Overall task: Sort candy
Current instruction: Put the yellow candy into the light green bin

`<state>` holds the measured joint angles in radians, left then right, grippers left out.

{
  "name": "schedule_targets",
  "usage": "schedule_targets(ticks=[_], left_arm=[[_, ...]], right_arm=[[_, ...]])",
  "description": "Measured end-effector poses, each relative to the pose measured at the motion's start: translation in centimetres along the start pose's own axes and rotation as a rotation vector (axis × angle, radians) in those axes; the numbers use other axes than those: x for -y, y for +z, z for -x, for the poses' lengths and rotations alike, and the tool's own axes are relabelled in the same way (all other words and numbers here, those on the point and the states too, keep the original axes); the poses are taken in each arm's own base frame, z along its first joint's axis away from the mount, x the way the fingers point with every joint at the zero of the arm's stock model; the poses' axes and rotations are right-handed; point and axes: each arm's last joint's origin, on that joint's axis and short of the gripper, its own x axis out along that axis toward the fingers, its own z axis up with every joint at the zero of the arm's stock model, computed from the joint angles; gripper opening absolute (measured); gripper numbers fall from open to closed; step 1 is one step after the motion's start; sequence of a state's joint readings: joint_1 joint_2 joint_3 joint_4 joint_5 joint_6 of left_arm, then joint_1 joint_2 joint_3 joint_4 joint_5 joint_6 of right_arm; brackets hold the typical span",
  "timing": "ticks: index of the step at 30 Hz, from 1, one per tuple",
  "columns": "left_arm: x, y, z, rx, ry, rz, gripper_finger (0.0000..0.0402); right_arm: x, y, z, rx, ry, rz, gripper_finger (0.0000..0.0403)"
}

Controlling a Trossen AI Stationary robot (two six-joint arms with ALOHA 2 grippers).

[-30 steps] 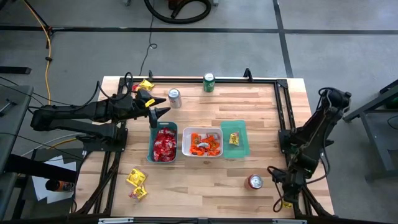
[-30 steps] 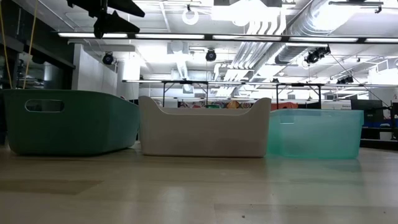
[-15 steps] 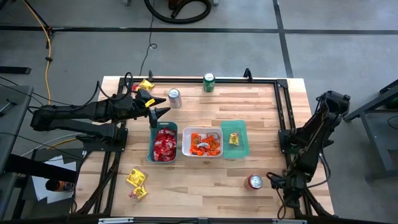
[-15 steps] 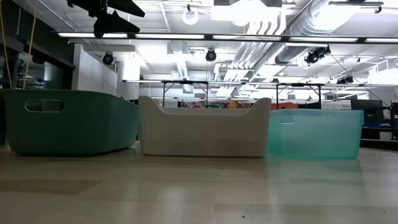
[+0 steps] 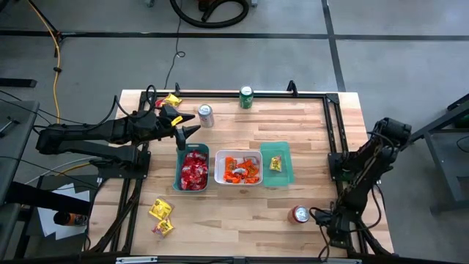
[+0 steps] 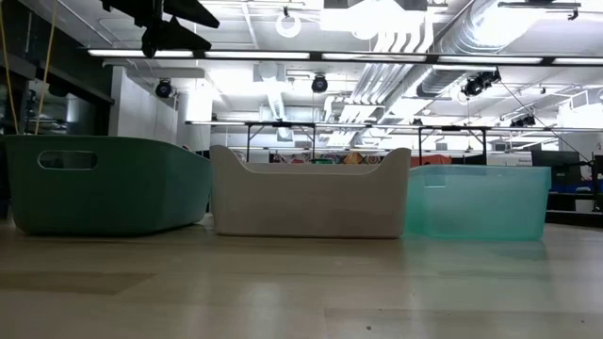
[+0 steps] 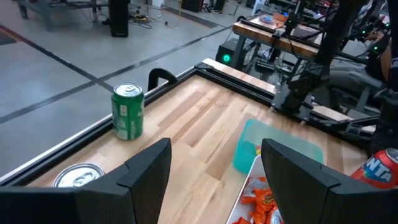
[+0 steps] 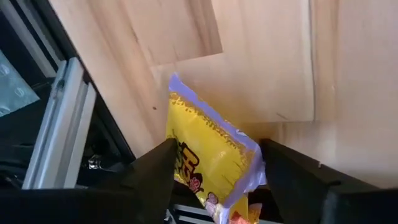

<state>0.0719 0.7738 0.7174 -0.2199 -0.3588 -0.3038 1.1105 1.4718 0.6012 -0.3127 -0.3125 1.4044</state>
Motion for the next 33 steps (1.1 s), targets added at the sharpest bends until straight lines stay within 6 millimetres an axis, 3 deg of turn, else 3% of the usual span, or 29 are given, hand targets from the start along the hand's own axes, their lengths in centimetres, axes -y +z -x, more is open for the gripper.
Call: schedule_targets(ticks=[3, 6, 8, 12, 17, 20, 29, 33], left_arm=[[0.0, 0.0, 0.0, 0.001, 0.001, 0.000, 0.0236], [0.0, 0.0, 0.0, 0.000, 0.001, -0.001, 0.0236], [0.0, 0.0, 0.0, 0.000, 0.001, -0.001, 0.0236], [0.0, 0.0, 0.0, 0.000, 0.001, -0.001, 0.0236], [0.0, 0.0, 0.0, 0.000, 0.001, -0.002, 0.0236], [0.0, 0.0, 0.0, 0.000, 0.001, -0.002, 0.0236], [0.0, 0.0, 0.0, 0.000, 0.001, -0.002, 0.0236], [0.0, 0.0, 0.0, 0.000, 0.001, -0.002, 0.0236]], right_arm=[[-0.1, 0.3, 0.4, -0.009, 0.000, 0.030, 0.0156], [-0.5, 0.5, 1.2, -0.029, 0.052, 0.067, 0.0050], [-0.6, 0.8, 1.8, -0.042, 0.091, 0.079, 0.0019], [-0.7, 1.7, 4.4, 0.026, 0.187, 0.083, 0.0037], [0.3, 3.0, 8.8, 0.164, 0.313, 0.077, 0.0008], [1.3, 3.7, 11.9, 0.284, 0.419, 0.036, 0.0012], [4.6, 4.7, 19.6, 0.813, 0.620, -0.008, 0.0003], [5.8, 5.6, 21.7, 1.129, 0.546, -0.016, 0.0002]])
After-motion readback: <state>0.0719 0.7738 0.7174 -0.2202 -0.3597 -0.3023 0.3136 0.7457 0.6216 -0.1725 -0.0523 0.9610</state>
